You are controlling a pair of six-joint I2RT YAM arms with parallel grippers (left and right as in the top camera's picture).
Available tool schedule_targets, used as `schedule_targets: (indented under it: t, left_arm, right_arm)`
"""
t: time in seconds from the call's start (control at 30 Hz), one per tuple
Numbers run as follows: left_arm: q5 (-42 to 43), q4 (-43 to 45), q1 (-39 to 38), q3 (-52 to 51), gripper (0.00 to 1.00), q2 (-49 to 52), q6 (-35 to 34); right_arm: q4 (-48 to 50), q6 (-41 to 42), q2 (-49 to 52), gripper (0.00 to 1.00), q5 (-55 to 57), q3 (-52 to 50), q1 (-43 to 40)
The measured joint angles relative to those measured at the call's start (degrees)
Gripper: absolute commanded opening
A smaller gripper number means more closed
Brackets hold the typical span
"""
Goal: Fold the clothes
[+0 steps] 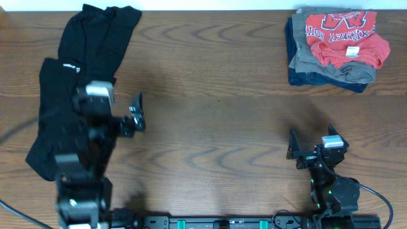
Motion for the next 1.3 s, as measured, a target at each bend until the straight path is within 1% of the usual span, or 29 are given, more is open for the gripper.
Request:
schedule_targets:
  t: [0.03, 0.2, 0.3, 0.37, 0.5, 0.9, 1.1, 1.3]
  left_arm:
    - [0.0, 3.1, 0.0, -4.4, 0.98, -2.7, 0.0]
    - [-0.2, 17.9, 0.0, -19.4, 0.98, -10.6, -0.3]
    - [-0.2, 23.6, 0.0, -26.7, 0.98, -14.3, -0.9]
    - [-0.2, 24.8, 0.0, -29.9, 0.98, -16.5, -1.4]
    - [-0.3, 24.5, 0.0, -33.3, 0.98, -20.8, -2.1]
    - [-2.9, 19.7, 0.0, -35.6, 0.98, -31.7, -2.2]
    - [-3.3, 14.7, 0.0, -36.5, 0.98, -35.1, -2.2]
    - [-3.7, 9.0, 0.0, -36.5, 0.98, -35.6, -2.2]
  right_arm:
    - [0.0, 0.0, 0.0, 0.99, 0.0, 0.0, 0.0]
    - [0.0, 0.0, 0.0, 0.99, 0.0, 0.0, 0.0]
    - [0.0, 0.0, 0.0, 0.99, 0.0, 0.0, 0.0]
    - [0.0, 0.0, 0.0, 0.99, 0.0, 0.0, 0.0]
    - [0.0, 0.0, 0.0, 0.99, 0.0, 0.0, 0.0]
    - [0.0, 0.0, 0.0, 0.99, 0.0, 0.0, 0.0]
    - [0.0, 0.0, 0.0, 0.99, 0.0, 0.0, 0.0]
    - [0.0, 0.0, 0.0, 0.99, 0.0, 0.0, 0.0]
